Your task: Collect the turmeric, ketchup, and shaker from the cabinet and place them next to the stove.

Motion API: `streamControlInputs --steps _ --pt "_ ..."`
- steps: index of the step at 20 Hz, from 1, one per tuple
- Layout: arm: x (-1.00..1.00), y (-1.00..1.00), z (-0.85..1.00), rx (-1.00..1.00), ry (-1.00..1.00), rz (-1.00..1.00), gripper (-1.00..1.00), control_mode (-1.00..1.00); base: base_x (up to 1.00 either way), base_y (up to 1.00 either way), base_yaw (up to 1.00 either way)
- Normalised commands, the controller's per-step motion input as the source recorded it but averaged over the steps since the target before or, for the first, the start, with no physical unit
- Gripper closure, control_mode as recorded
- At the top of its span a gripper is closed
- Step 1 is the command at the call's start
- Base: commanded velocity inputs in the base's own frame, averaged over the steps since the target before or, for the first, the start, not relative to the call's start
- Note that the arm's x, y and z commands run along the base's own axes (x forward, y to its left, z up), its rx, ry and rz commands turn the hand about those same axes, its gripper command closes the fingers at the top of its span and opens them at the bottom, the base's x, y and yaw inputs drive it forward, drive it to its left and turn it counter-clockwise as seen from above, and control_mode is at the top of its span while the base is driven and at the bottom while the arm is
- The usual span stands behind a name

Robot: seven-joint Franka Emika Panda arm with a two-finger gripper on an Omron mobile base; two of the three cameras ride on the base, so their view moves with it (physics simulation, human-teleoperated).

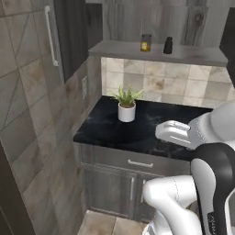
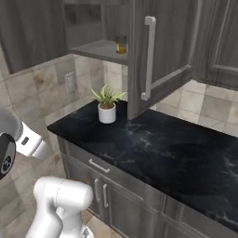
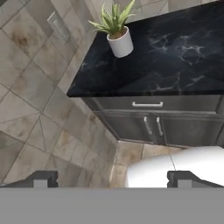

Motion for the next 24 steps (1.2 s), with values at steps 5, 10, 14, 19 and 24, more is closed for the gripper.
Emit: streamControlInputs --steps 5,10,14,19,24 --pt "0.0 0.0 0.0 0.0 0.0 0.0 -1.0 1.0 0.74 0.17 -0.35" --pt "0.0 0.0 0.0 0.0 0.0 0.0 -1.0 1.0 0.75 0.2 -0.34" --pt "0.0 0.0 0.0 0.0 0.0 0.0 -1.0 1.0 0.8 0.27 -0.3" --pt "0.0 0.0 0.0 0.0 0.0 0.0 -1.0 1.0 0.7 0.36 -0.28" --pt "0.0 0.0 0.0 0.0 0.0 0.0 -1.0 1.0 0.58 0.41 -0.27"
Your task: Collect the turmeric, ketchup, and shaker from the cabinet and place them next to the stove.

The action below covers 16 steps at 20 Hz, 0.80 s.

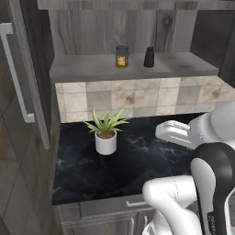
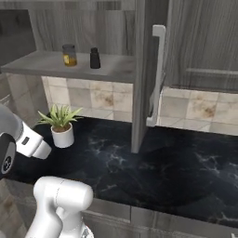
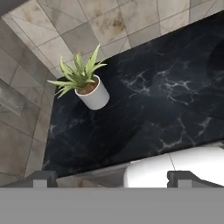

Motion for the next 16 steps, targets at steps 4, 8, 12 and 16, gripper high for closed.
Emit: streamControlInputs --steps 4,8,12,16 --pt "0.0 0.0 0.0 0.0 0.0 0.0 -1.0 1.0 0.73 0.32 -0.25" --pt "0.0 0.0 0.0 0.0 0.0 0.0 -1.0 1.0 0.86 0.3 -0.24" --pt "0.0 0.0 0.0 0.0 0.0 0.0 -1.0 1.0 0.93 0.26 -0.21" --pt "0.0 0.0 0.0 0.0 0.0 0.0 -1.0 1.0 0.98 0.14 -0.19"
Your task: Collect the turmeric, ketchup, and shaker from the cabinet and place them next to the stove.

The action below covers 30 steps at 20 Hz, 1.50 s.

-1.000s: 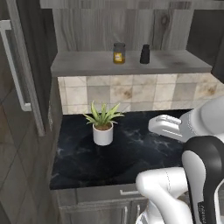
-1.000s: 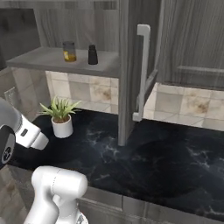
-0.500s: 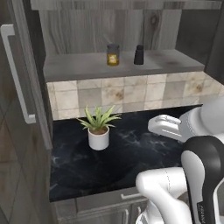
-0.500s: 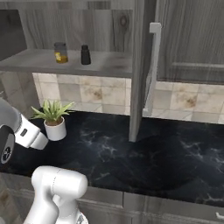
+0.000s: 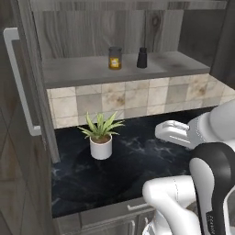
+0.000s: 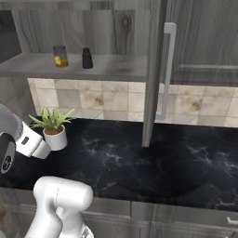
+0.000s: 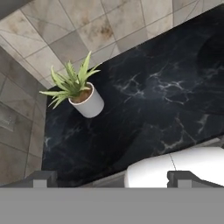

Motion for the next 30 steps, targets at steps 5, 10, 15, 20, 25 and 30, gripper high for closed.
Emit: streamControlInputs --steps 5,10,15,20,25,30 --pt "0.0 0.0 0.0 0.0 0.0 0.0 -1.0 1.0 0.46 0.02 -0.05" --pt "0.0 0.0 0.0 0.0 0.0 0.0 -1.0 1.0 0.41 0.0 -0.01" --pt "0.0 0.0 0.0 0.0 0.0 0.0 -1.0 1.0 0.33 0.0 0.0" --pt "0.18 -0.04 0.5 -0.25 -0.14 0.0 -1.0 -1.0 0.0 0.0 0.0" --pt "0.05 -0.18 0.57 -0.24 -0.17 0.04 -1.0 -1.0 0.0 0.0 0.0" --pt "0.0 -0.38 0.39 -0.17 -0.17 0.09 -1.0 -1.0 0.0 0.0 0.0"
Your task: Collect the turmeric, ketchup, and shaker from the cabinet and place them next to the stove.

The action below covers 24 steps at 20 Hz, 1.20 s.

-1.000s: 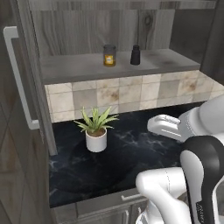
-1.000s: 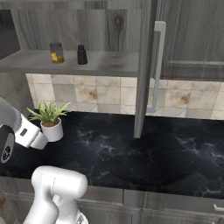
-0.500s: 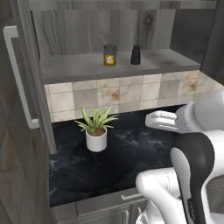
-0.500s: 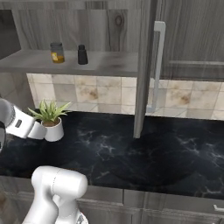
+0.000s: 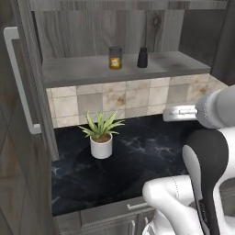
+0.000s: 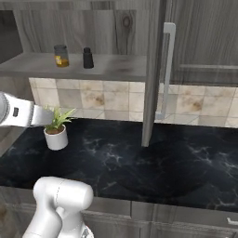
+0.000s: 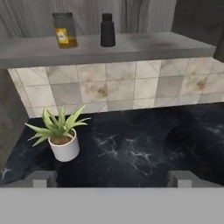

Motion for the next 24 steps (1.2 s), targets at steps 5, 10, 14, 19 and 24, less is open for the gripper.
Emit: streamControlInputs --steps 5,10,14,19,24 --pt "0.03 -0.43 0.1 -0.09 -0.18 0.15 -1.0 -1.0 0.0 0.0 0.0" --pt "0.29 -0.11 0.12 -0.05 -0.11 0.17 -1.0 -1.0 0.0 0.0 0.0" --pt "0.32 0.0 0.46 -0.11 -0.02 0.02 -1.0 -1.0 0.0 0.0 0.0" --pt "0.39 0.0 0.51 -0.02 0.0 0.0 -1.0 -1.0 0.0 0.0 0.0" --pt "0.33 0.0 0.34 0.0 0.0 0.0 -1.0 -1.0 0.0 0.0 0.0"
